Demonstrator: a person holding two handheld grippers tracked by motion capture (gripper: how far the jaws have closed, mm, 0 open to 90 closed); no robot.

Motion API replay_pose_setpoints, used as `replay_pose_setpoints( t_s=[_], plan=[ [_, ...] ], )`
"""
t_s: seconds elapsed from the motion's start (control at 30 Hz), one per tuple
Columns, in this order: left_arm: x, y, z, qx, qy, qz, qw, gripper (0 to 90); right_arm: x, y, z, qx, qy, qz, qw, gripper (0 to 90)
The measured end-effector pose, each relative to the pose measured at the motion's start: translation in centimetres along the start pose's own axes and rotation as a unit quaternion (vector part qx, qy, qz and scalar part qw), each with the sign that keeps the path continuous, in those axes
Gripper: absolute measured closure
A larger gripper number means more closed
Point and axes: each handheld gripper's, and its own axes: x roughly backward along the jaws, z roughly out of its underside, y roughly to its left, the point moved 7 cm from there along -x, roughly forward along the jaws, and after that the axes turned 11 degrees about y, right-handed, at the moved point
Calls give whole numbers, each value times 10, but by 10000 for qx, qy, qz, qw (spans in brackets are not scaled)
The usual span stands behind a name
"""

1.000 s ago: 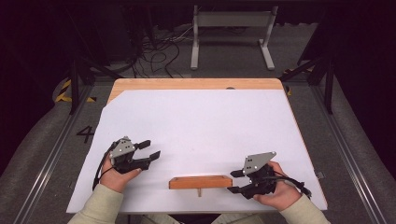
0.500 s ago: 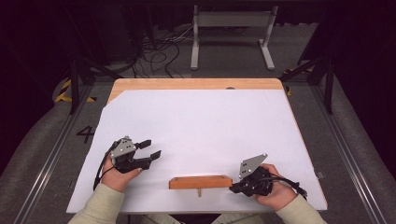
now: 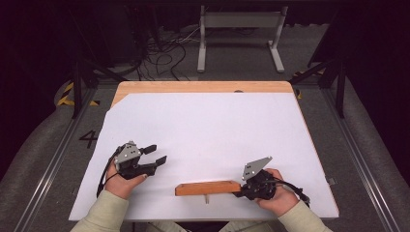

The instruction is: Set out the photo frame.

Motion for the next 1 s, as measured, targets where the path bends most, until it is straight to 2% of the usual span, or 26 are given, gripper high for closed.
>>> replay_pose_setpoints(
  t_s=[0.13,0.17,0.33,0.63,0.77,1.0],
  plan=[
    [1,-1,-1,-15,-95,17,10000,394,0,-9,-6,-215,-127,134,9996,900],
    [1,0,-1,-73,-107,-6,9999,393,1,-13,-10,-320,-192,148,9992,900],
    [4,0,0,-48,-145,21,9999,391,-2,-27,-24,-611,-360,165,9973,900],
    [5,0,1,-66,-98,14,9999,391,-6,-48,-48,-906,-528,219,9942,900],
    [6,0,2,-56,-88,2,9999,391,-10,-57,-58,-1074,-605,138,9923,900],
    [7,1,3,-33,-36,-32,10000,385,-14,-71,-74,-1223,-641,165,9903,900]
  ],
)
